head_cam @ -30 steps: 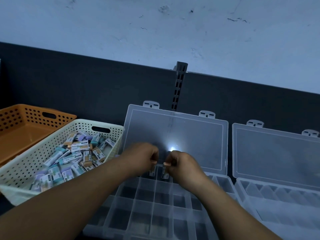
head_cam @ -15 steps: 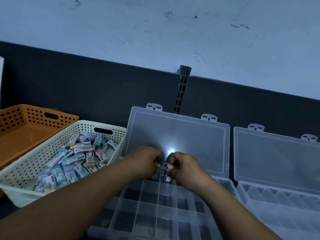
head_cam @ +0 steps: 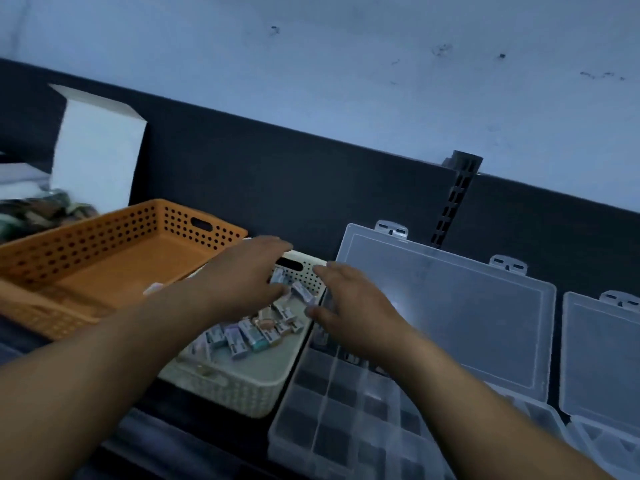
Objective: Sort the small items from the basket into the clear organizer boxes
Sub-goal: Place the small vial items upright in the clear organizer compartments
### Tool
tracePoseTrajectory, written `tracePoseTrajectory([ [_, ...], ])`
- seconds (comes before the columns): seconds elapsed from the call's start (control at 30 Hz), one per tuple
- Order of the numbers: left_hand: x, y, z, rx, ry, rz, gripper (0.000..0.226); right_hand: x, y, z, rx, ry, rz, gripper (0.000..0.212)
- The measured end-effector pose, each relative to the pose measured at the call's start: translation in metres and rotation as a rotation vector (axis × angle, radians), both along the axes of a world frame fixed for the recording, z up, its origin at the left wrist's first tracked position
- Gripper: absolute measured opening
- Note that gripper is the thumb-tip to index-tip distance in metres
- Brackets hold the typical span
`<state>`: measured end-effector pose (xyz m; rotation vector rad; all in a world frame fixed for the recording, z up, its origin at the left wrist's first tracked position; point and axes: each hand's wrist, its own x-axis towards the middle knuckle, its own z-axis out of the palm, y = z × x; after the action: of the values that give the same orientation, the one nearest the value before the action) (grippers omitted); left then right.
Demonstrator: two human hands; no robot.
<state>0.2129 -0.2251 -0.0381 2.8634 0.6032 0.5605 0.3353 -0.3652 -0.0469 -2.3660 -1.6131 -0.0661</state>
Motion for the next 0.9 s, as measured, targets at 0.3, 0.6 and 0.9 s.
tracePoseTrajectory([
  [0.3,-0.072,0.052,-0.021,-0.068,0.180,0.165,0.082,-0.028,0.088,-0.018,-0.206,-0.008,0.120,0.082],
  [0.6,-0.072,0.062,-0.033,-0.139,0.207,0.126,0.076,-0.034,0.127,-0.044,-0.288,0.058,0.082,0.084],
  [0.9,-0.073,0.062,-0.034,-0.176,0.202,0.119,0.078,-0.034,0.128,-0.046,-0.164,-0.051,0.065,0.075],
])
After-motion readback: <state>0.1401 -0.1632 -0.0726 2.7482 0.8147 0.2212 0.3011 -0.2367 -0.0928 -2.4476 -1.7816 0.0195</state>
